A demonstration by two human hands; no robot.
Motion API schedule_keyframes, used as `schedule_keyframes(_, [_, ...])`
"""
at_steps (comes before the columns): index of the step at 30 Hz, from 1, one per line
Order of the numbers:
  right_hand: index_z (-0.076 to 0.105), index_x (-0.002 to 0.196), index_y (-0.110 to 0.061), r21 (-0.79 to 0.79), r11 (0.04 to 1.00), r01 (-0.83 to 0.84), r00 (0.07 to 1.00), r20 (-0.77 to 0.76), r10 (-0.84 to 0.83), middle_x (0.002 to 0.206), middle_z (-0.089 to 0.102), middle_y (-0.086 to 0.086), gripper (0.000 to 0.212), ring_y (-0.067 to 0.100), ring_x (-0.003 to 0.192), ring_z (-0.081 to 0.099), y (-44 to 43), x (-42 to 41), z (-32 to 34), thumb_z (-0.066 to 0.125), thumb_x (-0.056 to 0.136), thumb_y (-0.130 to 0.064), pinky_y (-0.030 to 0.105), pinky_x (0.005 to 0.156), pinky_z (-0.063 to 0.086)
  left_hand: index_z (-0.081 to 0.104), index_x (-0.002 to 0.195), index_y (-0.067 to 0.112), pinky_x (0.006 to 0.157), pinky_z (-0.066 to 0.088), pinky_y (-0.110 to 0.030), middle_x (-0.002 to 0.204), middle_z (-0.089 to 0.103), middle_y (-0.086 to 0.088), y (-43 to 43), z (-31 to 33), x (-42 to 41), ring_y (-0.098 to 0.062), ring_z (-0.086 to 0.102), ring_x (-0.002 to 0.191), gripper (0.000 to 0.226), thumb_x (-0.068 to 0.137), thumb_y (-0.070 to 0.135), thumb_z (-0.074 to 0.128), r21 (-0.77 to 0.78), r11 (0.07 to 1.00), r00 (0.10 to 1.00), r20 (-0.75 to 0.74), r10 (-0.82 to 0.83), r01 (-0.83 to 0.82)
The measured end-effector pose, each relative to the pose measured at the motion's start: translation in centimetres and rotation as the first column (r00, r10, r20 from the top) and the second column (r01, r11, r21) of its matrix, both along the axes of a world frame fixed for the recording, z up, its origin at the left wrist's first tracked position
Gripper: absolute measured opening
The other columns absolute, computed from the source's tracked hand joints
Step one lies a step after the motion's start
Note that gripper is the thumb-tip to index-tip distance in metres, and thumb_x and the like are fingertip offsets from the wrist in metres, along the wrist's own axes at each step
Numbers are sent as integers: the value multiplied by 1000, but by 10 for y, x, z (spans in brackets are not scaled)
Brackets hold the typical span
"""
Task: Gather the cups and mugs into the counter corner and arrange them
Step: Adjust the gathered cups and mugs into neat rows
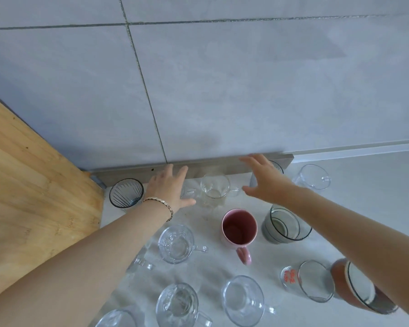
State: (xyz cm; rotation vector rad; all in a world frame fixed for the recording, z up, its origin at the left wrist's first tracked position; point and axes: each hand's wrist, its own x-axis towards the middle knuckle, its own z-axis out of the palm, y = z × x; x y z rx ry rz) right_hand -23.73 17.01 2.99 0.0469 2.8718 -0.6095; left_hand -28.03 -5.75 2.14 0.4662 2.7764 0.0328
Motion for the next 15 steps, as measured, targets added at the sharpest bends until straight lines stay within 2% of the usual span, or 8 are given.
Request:
schedule_keyframes(2, [37,143,-16,62,994,92,996,13,-93,146,36,7,64,25,133,39,30,13,9,64,85,-19,30,107,34,27,144,22,109,31,-39,151,27,-10,16,6,5,-28,36,136,72,85,51,56,53,995,992,-100,-80,85])
schedule_keyframes(4, [38,142,-14,104,982,160,984,59,-166,145,38,8,60,26,131,42,54,24,11,62,87,-21,32,105,37,34,140,19,107,32,-37,147,34,-7,41,11,8,-26,41,132,60,88,44,53,118,983,980,-155,-124,143])
schedule_keyframes(7, [29,146,-13,98,973,208,969,116,-219,149,33,10,72,26,136,37,70,27,5,66,86,-26,33,109,34,37,137,17,105,35,-37,140,43,-5,88,14,14,-25,44,128,58,87,39,55,177,968,980,-113,-161,179])
schedule_keyframes(11, [9,152,-15,3,974,226,958,179,-223,155,24,8,101,25,142,28,67,13,-10,75,78,-30,37,112,32,37,136,15,108,34,-39,143,40,-6,137,8,26,-26,39,133,56,86,30,56,139,955,965,-20,-261,262])
schedule_keyframes(13, [9,152,-17,-43,971,237,956,190,-225,155,25,6,103,25,140,34,62,6,-19,76,76,-29,36,109,35,35,137,14,109,33,-39,143,39,-6,149,6,31,-25,37,134,55,87,25,56,132,958,967,-12,-256,255])
schedule_keyframes(15, [16,151,-20,-83,959,270,952,171,-253,153,29,4,96,25,133,43,60,4,-25,75,76,-26,35,103,42,33,138,14,107,33,-38,143,39,-6,154,5,33,-26,39,133,55,87,20,55,139,969,979,-9,-205,205])
